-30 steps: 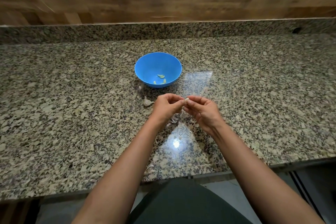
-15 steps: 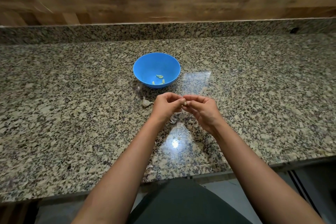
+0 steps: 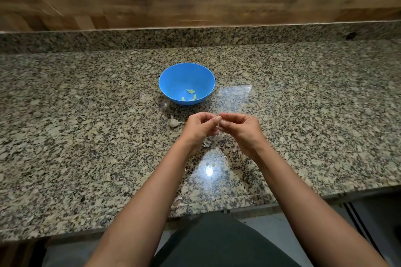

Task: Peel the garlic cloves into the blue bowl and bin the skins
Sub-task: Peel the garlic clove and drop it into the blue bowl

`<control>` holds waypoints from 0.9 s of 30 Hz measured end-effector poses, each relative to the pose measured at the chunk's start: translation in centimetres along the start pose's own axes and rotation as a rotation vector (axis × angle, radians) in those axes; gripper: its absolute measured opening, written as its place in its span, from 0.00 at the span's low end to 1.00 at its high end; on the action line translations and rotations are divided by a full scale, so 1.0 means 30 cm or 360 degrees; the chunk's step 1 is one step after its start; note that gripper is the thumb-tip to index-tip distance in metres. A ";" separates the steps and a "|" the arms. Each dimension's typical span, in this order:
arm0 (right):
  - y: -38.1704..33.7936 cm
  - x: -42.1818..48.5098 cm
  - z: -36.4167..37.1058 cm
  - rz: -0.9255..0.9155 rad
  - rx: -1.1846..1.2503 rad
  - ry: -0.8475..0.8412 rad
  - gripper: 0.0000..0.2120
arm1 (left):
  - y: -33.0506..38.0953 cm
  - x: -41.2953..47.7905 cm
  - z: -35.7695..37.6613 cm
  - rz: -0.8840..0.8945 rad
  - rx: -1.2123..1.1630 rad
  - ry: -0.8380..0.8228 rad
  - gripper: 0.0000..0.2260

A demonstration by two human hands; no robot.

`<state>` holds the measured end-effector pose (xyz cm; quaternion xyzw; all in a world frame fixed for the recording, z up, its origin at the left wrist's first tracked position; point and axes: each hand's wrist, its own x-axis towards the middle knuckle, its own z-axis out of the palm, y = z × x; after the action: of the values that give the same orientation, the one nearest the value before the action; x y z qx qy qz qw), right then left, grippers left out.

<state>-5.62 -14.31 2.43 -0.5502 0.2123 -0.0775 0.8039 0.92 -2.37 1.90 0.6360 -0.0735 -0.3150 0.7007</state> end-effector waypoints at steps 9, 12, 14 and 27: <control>0.013 0.060 -0.010 0.0189 -0.0031 0.0247 0.05 | -0.052 0.013 -0.039 0.0010 0.0402 0.0211 0.05; 0.021 0.119 -0.020 0.0187 -0.0389 0.0379 0.04 | -0.054 0.027 -0.053 0.0102 0.0768 0.0357 0.06; 0.025 0.155 -0.021 0.0156 -0.0670 0.0481 0.04 | -0.056 0.029 -0.058 0.0181 0.0996 0.0346 0.04; 0.127 0.006 0.005 -0.0300 -0.1613 0.0109 0.30 | -0.097 -0.021 -0.154 0.0444 0.1251 0.0386 0.09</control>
<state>-5.80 -12.79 -1.08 -0.8845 0.1988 -0.0549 0.4185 1.74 1.88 -1.48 0.8708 -0.1901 -0.0884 0.4448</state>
